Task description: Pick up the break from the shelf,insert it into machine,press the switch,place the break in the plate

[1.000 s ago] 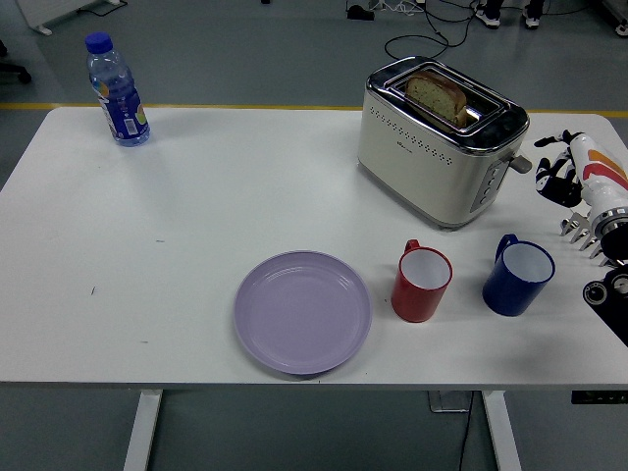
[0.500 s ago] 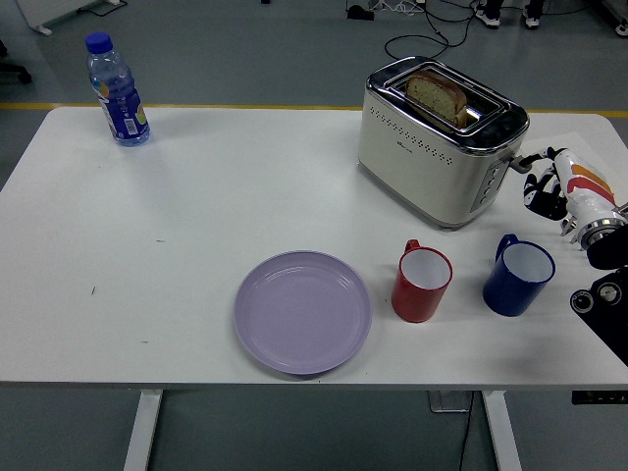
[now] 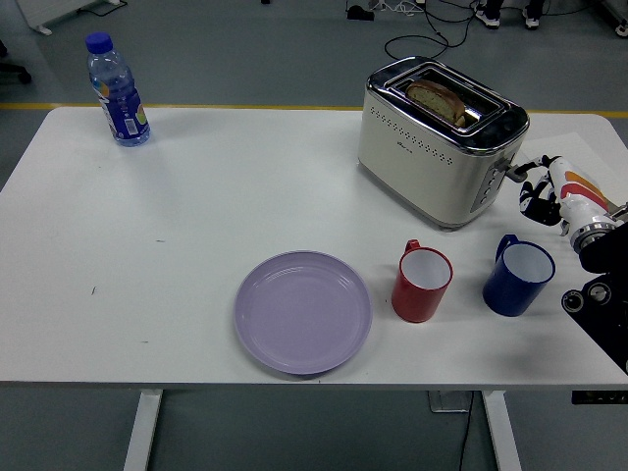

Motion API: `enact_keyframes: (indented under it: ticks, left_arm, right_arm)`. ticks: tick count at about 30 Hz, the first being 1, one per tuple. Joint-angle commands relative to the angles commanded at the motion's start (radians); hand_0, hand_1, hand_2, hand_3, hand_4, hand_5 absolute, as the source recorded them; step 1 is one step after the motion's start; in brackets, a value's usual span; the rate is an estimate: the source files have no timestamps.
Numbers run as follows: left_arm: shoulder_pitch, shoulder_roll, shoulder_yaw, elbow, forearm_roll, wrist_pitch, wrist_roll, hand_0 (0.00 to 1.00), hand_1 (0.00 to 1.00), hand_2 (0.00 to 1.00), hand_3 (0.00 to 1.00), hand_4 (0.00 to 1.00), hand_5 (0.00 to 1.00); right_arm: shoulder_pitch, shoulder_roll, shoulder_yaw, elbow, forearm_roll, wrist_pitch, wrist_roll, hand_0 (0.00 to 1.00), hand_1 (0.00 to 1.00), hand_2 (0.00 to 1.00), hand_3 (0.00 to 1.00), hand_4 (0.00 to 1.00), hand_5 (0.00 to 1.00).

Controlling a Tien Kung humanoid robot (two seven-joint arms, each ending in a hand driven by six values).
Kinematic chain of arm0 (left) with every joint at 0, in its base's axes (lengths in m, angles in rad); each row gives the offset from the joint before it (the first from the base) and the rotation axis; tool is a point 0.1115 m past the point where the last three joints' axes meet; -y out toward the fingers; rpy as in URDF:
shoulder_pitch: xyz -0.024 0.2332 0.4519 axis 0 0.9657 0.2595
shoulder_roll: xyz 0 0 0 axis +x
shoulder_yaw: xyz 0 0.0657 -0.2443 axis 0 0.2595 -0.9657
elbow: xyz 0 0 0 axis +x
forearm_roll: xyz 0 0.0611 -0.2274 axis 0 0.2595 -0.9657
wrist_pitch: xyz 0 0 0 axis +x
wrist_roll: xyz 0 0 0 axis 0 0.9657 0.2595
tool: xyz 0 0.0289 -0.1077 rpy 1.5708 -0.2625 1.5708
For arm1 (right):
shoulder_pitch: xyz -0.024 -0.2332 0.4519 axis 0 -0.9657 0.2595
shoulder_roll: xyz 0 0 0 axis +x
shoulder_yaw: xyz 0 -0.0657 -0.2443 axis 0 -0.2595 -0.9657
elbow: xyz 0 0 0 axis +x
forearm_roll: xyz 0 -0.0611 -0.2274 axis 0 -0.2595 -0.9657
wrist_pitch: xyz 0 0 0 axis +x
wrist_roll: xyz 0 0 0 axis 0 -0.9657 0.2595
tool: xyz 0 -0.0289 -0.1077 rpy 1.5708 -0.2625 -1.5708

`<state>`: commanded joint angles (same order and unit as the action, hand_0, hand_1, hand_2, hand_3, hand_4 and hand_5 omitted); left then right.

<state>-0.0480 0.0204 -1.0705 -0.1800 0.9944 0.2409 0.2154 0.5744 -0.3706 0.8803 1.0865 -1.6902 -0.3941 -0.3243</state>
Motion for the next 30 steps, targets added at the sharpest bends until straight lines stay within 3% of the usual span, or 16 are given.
enact_keyframes:
  ticks: [17, 30]
  left_arm:
    - [-0.004, 0.0, -0.001, 0.0, 0.0, 0.0, 0.0, 0.635, 0.528, 0.504, 0.522, 0.288, 0.875]
    - [-0.004, 0.0, -0.002, 0.0, 0.002, -0.001, 0.001, 0.635, 0.528, 0.504, 0.521, 0.289, 0.875]
  right_arm:
    - [0.012, 0.023, -0.015, -0.064, 0.003, 0.011, -0.006, 0.055, 0.108, 0.251, 0.643, 0.398, 0.086]
    - [-0.019, -0.009, 0.119, -0.054, -0.049, 0.01, -0.024, 0.054, 0.107, 0.251, 0.642, 0.399, 0.086]
